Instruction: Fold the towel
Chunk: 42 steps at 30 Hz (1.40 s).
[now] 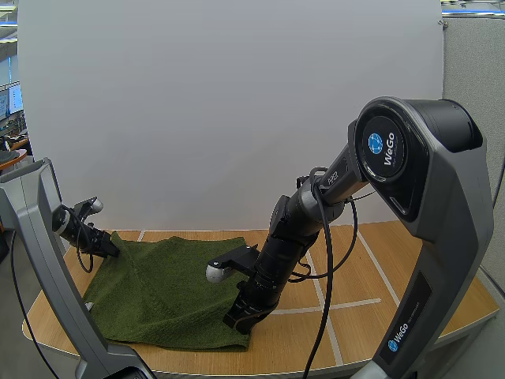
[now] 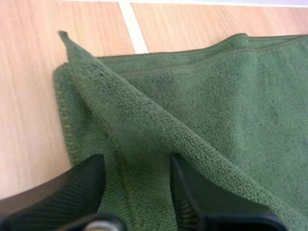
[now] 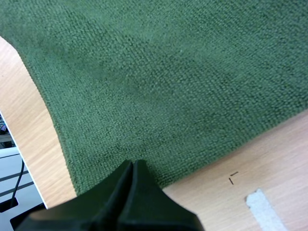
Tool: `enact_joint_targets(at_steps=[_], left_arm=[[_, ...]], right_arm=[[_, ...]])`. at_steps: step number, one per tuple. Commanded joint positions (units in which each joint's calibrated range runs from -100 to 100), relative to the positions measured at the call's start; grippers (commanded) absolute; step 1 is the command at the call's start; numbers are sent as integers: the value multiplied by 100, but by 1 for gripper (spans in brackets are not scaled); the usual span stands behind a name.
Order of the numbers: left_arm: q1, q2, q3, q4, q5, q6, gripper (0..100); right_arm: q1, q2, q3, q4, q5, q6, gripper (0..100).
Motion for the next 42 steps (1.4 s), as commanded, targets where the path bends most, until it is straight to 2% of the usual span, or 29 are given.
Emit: enact_joint_targets(at_steps=[1,6,14,24,26,28,32,34,36,42], left_arm=[[-9,-97,102,-166,32,87,67],[-24,-97,106,-153,32,85,67],[-143,-97,149,-96,32,93,67],[-142,-97,149,-85,32,98,66],[-142,-97,149,-85,32,105,62],[-142,-97,149,-79,32,105,53],[-142,-97,149,-71,32,142,27],[-142,-97,149,-71,32,142,18],[-142,-97,149,-71,32,142,1],[-95,-271,-4,-68,32,177,0]], right_arm=[[11,-16,34,5,87,-21,0],[11,-16,34,5,87,-21,0],[11,-16,34,-19,96,-21,0],[11,-16,34,-19,96,-21,0],[11,-16,34,-19,96,-21,0],[11,-16,34,-19,96,-21,0],[11,-16,34,-20,161,-21,0],[11,-16,34,-30,158,-21,0],[11,-16,34,-30,158,-21,0],[11,-16,34,-30,158,-21,0]])
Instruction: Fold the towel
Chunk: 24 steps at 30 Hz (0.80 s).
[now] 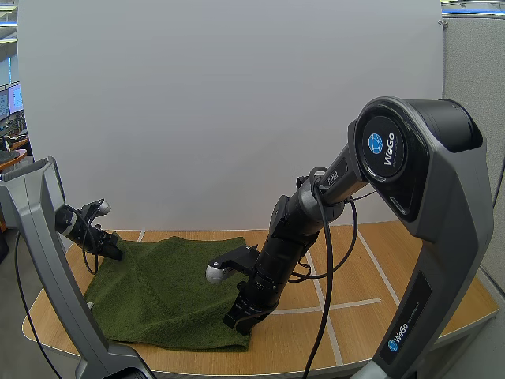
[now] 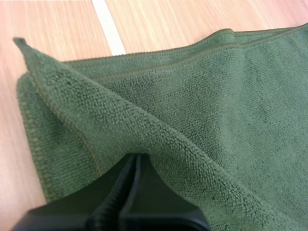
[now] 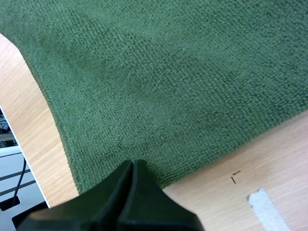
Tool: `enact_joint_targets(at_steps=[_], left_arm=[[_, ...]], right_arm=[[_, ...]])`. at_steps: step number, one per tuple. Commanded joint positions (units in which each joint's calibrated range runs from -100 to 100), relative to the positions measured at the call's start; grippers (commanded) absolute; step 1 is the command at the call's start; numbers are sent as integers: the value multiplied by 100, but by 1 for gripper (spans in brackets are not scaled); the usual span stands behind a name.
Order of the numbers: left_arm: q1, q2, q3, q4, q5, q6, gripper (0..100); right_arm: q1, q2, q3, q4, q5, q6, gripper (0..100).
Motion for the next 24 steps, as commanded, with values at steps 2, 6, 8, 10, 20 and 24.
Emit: enact_joint_targets(at_steps=[2,6,8,10,20,24], left_arm=[[51,-277,-243,-52,49,46,1],[94,-277,-276,-38,49,-22,17],[93,-277,-276,1,49,-22,39],[93,-277,-276,1,49,-22,68],[71,-199,-276,-151,49,106,83],[31,-104,-246,-177,49,175,83]], right_arm=[[11,-16,34,-30,105,-21,0],[11,-16,34,-29,127,-21,0],[11,-16,34,-29,142,-21,0],[11,-16,34,-29,142,-21,0],[11,-16,34,-29,142,-21,0],[11,-16,34,-29,142,-21,0]])
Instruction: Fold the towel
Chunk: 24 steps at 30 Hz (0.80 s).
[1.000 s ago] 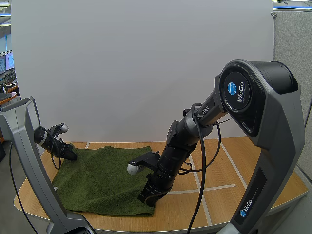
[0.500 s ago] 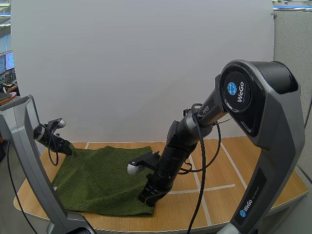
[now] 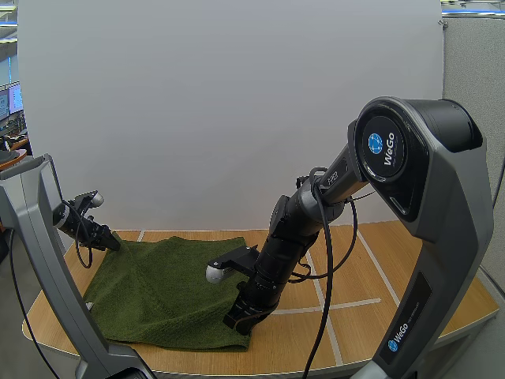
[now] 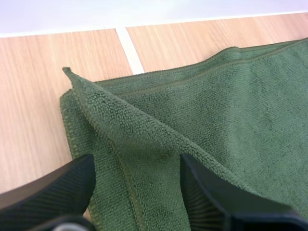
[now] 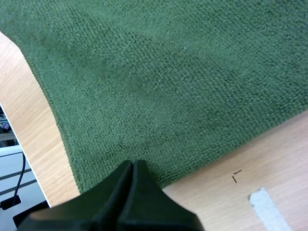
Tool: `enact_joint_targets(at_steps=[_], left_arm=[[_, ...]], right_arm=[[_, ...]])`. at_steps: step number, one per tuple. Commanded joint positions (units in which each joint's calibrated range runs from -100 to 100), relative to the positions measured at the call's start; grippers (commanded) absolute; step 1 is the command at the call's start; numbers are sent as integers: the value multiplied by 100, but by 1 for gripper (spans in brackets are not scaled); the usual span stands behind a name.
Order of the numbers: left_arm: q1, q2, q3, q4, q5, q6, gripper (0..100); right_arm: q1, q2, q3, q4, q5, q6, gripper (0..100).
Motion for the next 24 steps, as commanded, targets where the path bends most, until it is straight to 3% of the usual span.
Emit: enact_joint_targets(at_steps=[1,11,16,24], left_arm=[[-64,126,1,-176,30,136,83],[-275,130,1,-141,30,126,83],[-268,130,1,96,30,116,83],[-119,130,1,313,30,116,83]], right_arm=[[11,-16,34,-20,108,-21,0],[11,-16,34,-20,197,-21,0],[11,-16,34,-20,273,-21,0],[11,-16,34,-20,273,-21,0]])
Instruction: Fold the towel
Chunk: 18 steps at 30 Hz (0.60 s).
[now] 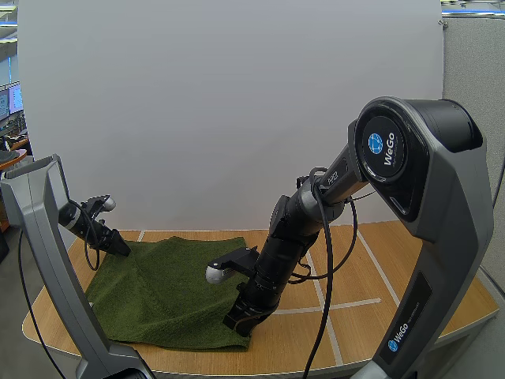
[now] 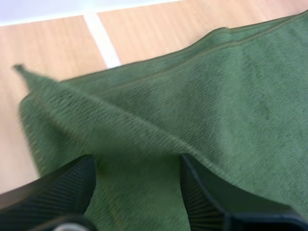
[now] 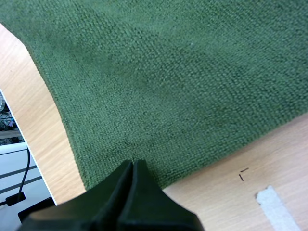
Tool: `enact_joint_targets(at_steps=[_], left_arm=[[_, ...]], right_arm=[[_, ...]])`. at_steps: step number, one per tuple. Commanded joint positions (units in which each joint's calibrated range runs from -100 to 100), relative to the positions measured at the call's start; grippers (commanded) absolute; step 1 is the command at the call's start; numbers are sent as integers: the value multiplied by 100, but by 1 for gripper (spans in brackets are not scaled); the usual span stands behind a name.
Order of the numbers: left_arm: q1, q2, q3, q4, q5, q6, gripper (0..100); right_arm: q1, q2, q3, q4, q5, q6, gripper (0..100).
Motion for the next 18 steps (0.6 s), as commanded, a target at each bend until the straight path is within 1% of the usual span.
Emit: enact_joint_targets(at_steps=[1,15,18], left_arm=[[84,-28,1,124,30,0,83],[68,249,73,116,30,-45,83],[68,263,73,-41,30,-57,83]], right_arm=[[11,-16,34,-20,126,-21,0],[11,-16,34,-20,126,-21,0],[11,-16,34,-20,126,-21,0]])
